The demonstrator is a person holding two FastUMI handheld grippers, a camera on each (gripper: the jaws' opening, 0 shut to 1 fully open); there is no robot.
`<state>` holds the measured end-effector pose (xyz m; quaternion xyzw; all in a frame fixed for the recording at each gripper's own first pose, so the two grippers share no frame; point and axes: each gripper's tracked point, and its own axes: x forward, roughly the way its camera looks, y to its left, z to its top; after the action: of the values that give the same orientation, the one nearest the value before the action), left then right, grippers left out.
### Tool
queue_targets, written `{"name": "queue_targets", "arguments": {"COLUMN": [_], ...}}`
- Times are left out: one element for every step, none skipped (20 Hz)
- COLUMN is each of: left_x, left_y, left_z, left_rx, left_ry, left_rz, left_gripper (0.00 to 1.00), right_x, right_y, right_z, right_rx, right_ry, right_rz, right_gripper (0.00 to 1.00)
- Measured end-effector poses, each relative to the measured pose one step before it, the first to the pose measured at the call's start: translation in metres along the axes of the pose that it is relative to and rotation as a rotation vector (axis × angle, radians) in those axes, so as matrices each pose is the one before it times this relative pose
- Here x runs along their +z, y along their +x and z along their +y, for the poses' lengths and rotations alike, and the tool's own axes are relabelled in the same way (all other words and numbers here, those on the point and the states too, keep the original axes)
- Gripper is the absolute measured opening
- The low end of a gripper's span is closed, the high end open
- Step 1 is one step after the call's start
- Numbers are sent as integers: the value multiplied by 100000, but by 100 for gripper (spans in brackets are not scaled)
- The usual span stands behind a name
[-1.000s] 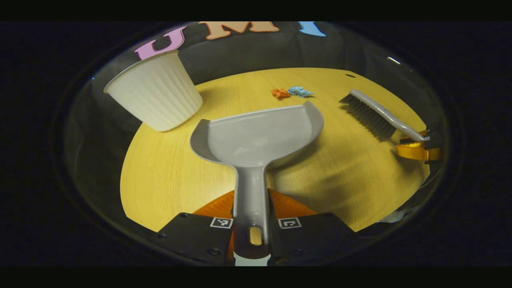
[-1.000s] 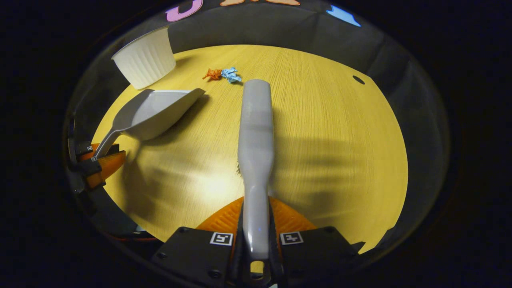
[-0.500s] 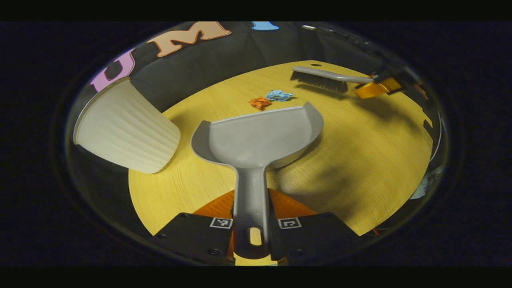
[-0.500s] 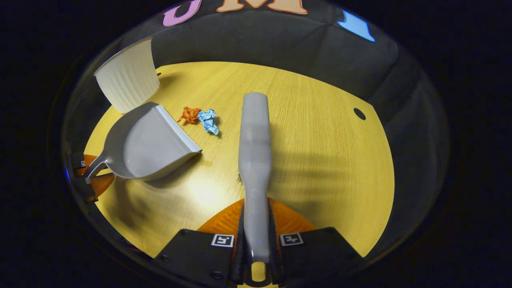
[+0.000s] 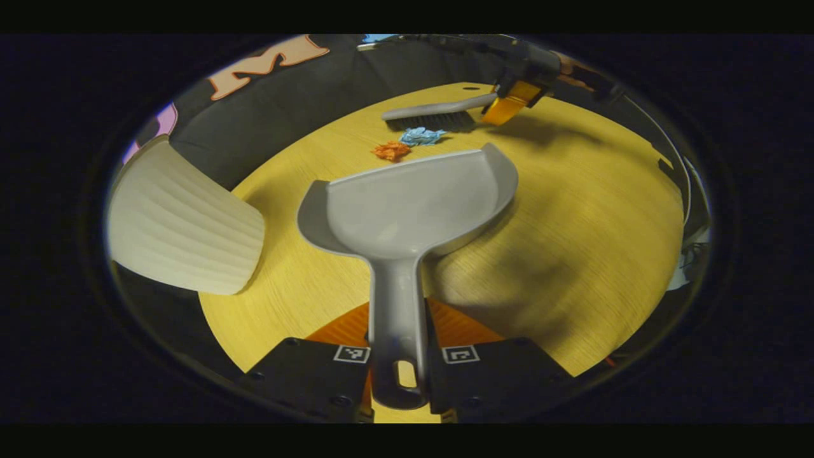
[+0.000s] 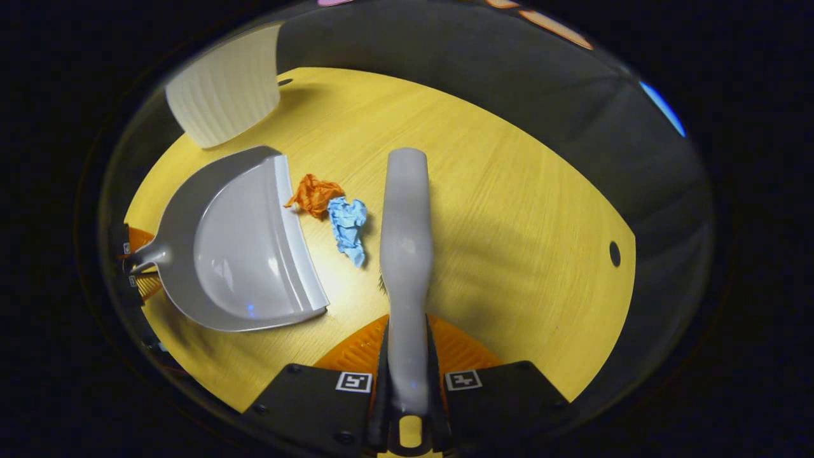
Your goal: Pick up the small broom and dustpan from the desktop, sweep the trash into the dustpan with the broom, and then empty the trash into the garbage bin.
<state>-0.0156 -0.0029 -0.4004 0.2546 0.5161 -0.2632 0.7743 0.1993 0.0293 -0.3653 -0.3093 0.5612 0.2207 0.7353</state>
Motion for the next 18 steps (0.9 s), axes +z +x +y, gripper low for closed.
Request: {"name": "queue_targets", "arguments": {"left_x": [-321, 315, -173, -74, 210, 89, 46, -29, 109, 89, -30, -21, 32, 281, 102, 579, 18, 501], "left_y": [66, -104, -90, -54, -5, 4, 1, 22, -65, 85, 110, 154, 81, 58, -4, -199, -356, -134], "left_z": [53, -97, 5, -70, 16, -86, 74, 28, 6, 42, 112, 98, -104, -141, -305, -163, -240, -384], "left_rx": [-503, -332, -62, -212, 83, 111, 276, 533, 791, 1123, 1224, 1014, 902, 824, 647, 1483, 2227, 1455], "left_ry": [722, 454, 508, 275, 185, -272, -176, -82, -768, -1345, -1933, -1888, -2544, -2859, -2307, -2184, -1772, -1997], "left_rz": [1059, -241, 219, 336, -457, 165, -887, -356, -959, -1029, -1405, -840, -1108, -1387, -585, -2888, -1217, -2477], "left_gripper": [28, 27, 27, 27, 27, 27, 27, 28, 27, 27, 25, 27, 26, 26, 25, 27, 25, 27], "right_x": [461, 297, 257, 225, 11, 221, 45, 81, -309, 139, 127, 272, 360, -111, -280, -211, -429, -629], "right_y": [-282, -204, -208, -408, -208, -55, -500, -185, 309, -108, -597, -362, -462, -512, -263, -63, -52, 110], "right_z": [515, 485, 720, 552, 809, 315, 3, -243, -708, -547, -412, -520, -573, -593, -718, -1085, -887, -1034], "right_rx": [1687, 2342, 2442, 2727, 3194, 2209, 3389, 2855, -581, -3446, -3289, -3037, -3089, -1911, -1818, -1721, -1849, -1518], "right_ry": [-6479, -6337, -5487, -5214, -4110, -2620, 919, 3268, 3069, 2976, 3408, 4509, 5456, 6019, 6560, 6219, 5104, 4780], "right_rz": [-19, 459, 515, -701, -901, -1224, -1370, -2409, -3145, -4818, -4741, -5253, -5060, -1690, -668, -1635, -818, 776], "right_gripper": [27, 27, 27, 27, 28, 27, 28, 28, 28, 28, 28, 27, 28, 27, 28, 27, 28, 27]}}
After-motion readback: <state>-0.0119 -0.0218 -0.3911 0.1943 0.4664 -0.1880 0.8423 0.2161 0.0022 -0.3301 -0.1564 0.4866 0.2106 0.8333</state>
